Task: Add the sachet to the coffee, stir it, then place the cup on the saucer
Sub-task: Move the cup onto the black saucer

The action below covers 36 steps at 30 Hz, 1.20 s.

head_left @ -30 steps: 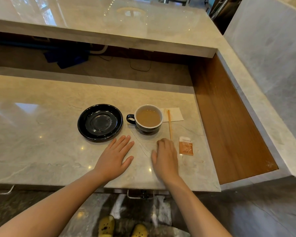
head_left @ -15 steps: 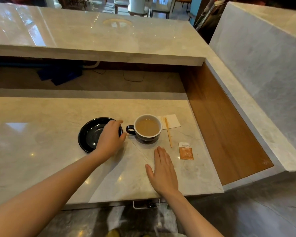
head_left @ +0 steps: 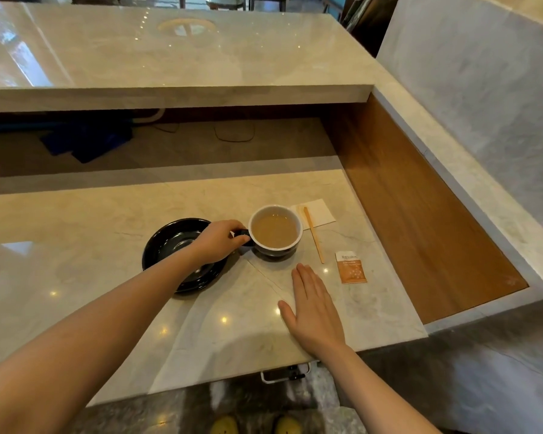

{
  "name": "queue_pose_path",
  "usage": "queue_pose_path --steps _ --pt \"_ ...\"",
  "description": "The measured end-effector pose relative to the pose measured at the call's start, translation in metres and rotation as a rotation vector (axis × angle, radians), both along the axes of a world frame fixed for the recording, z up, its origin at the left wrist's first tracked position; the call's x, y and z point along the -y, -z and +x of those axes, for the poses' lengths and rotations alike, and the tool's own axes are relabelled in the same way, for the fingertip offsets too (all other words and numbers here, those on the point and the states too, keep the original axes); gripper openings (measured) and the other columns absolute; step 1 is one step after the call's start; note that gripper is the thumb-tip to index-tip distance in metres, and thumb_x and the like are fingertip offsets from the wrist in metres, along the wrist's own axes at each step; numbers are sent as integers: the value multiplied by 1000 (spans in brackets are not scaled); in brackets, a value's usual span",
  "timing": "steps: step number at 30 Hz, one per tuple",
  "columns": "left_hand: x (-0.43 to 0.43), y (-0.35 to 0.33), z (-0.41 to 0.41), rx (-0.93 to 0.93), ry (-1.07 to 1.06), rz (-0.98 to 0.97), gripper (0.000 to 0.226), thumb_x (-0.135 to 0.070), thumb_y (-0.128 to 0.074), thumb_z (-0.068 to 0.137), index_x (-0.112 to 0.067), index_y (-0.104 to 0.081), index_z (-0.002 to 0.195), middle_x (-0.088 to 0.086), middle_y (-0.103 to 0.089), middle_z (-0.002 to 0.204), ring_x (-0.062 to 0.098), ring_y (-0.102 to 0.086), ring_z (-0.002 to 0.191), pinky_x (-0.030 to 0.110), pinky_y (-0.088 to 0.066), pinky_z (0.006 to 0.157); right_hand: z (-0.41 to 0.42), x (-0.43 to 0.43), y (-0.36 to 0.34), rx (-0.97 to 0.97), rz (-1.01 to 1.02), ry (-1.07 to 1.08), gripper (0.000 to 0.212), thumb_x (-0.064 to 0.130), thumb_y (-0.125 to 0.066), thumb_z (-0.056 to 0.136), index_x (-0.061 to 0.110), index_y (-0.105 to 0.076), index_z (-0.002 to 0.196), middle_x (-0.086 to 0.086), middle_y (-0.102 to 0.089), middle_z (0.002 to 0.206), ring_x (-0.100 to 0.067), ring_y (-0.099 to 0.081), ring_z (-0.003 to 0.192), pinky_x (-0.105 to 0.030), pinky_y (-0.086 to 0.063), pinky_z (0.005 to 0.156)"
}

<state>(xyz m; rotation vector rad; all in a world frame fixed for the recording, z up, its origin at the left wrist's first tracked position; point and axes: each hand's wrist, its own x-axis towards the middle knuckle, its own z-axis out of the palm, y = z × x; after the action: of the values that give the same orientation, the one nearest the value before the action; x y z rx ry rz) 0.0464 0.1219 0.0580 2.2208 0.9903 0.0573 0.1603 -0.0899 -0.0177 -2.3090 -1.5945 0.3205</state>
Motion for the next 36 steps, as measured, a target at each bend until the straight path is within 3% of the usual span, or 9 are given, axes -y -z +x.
queue_pose_path --steps 4,10,15,19,21,25,31,33,36 --pt "-9 -3 -2 -7 51 -135 19 -23 -52 94 -9 -61 103 -1 -59 74 11 -54 63 21 -44 58 -1 0 -3 15 15 -3 69 48 -33 92 15 -8 146 -4 -8 158 -10 2 142 -25 5 113" --pt "-16 -9 -1 1 9 -433 28 -22 -40 99 -6 -59 87 3 -54 64 13 -45 54 21 -40 55 0 -1 -3 23 4 -2 69 48 -33 92 14 -9 147 -4 -8 158 -12 0 143 -26 4 114" --pt "-21 -10 -1 -24 62 -466 28 -24 -49 96 -1 -64 94 3 -59 67 12 -47 55 19 -42 55 -1 -1 -2 22 -7 -2 69 49 -32 92 15 -7 147 -4 -7 158 -12 0 144 -26 5 114" --pt "-22 -8 2 -29 89 -455 25 -21 -49 96 -2 -64 91 -12 -61 51 9 -46 53 14 -40 49 -1 -1 -2 25 -5 -2 69 49 -31 91 15 -9 146 -4 -8 158 -13 -1 144 -27 4 115" --pt "-22 -8 3 -28 90 -488 22 -20 -47 97 -6 -62 87 -11 -64 57 10 -48 56 14 -42 51 -1 -1 -2 23 -2 -2 69 50 -30 90 14 -10 146 -4 -9 157 -13 -2 144 -28 3 115" --pt "-27 -6 4 -9 76 -601 24 -17 -42 99 -2 -60 97 15 -66 95 8 -49 58 17 -44 55 -1 -1 -3 27 0 2 69 50 -31 90 14 -11 146 -4 -10 157 -13 -2 144 -27 6 114" --pt "-31 -2 1 33 84 -695 27 -16 -41 99 1 -61 103 27 -63 113 8 -42 57 17 -40 52 -1 -1 -2 42 2 8 69 50 -31 90 15 -13 146 -4 -12 157 -13 -4 143 -27 4 114" --pt "-30 -3 -2 57 85 -711 25 -15 -42 98 -3 -63 98 22 -67 103 9 -41 57 17 -39 52 -1 -1 -2 47 2 5 69 50 -31 90 15 -14 146 -4 -13 157 -14 -5 144 -26 3 114" --pt "-28 -9 -8 116 65 -750 26 -12 -42 98 -9 -64 85 0 -65 69 8 -39 55 17 -36 50 0 -1 -2 51 2 6 69 51 -31 89 15 -15 146 -5 -15 156 -14 -7 143 -26 1 114"
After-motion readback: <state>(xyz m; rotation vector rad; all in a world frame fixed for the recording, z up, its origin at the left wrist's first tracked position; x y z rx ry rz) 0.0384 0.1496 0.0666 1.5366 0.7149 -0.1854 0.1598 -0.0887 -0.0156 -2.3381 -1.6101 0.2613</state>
